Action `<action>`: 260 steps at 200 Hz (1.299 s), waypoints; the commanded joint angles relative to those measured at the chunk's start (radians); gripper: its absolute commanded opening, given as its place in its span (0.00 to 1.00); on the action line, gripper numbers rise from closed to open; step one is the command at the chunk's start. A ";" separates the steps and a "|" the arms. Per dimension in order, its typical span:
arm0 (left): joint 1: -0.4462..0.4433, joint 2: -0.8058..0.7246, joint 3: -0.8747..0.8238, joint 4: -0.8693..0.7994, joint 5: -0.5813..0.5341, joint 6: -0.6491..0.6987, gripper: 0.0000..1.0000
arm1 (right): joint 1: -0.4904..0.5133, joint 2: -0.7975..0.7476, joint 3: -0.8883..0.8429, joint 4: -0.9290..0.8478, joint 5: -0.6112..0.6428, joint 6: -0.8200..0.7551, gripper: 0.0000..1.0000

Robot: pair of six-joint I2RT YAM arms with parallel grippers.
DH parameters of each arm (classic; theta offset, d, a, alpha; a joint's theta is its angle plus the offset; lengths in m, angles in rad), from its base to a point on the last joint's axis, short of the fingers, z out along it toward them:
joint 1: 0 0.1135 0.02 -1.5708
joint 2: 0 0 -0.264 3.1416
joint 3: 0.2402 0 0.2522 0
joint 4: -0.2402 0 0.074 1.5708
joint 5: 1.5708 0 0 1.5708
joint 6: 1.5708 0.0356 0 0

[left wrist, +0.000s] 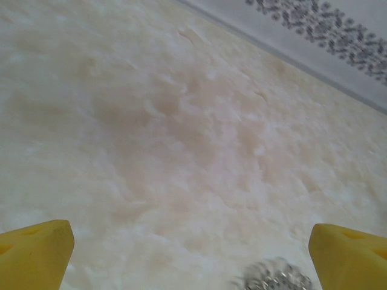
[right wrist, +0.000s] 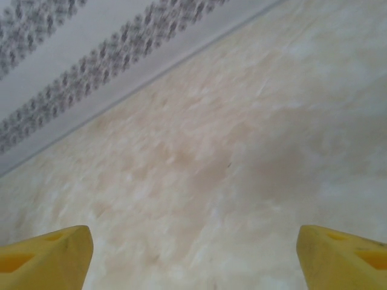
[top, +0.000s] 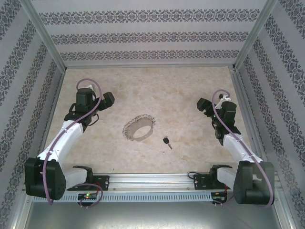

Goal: Put the keys on the keyring

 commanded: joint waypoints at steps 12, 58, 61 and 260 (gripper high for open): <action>-0.085 0.009 -0.030 -0.035 0.064 -0.063 1.00 | 0.060 0.059 0.049 -0.055 -0.195 0.064 0.80; -0.246 0.113 0.015 -0.102 0.027 0.037 0.99 | 0.236 0.149 0.086 -0.156 -0.157 0.047 0.76; -0.256 0.124 0.022 -0.110 0.022 0.046 0.99 | 0.247 0.153 0.086 -0.155 -0.153 0.047 0.77; -0.608 0.483 0.228 -0.164 -0.075 0.374 0.42 | 0.316 0.220 0.085 -0.163 -0.086 0.074 0.84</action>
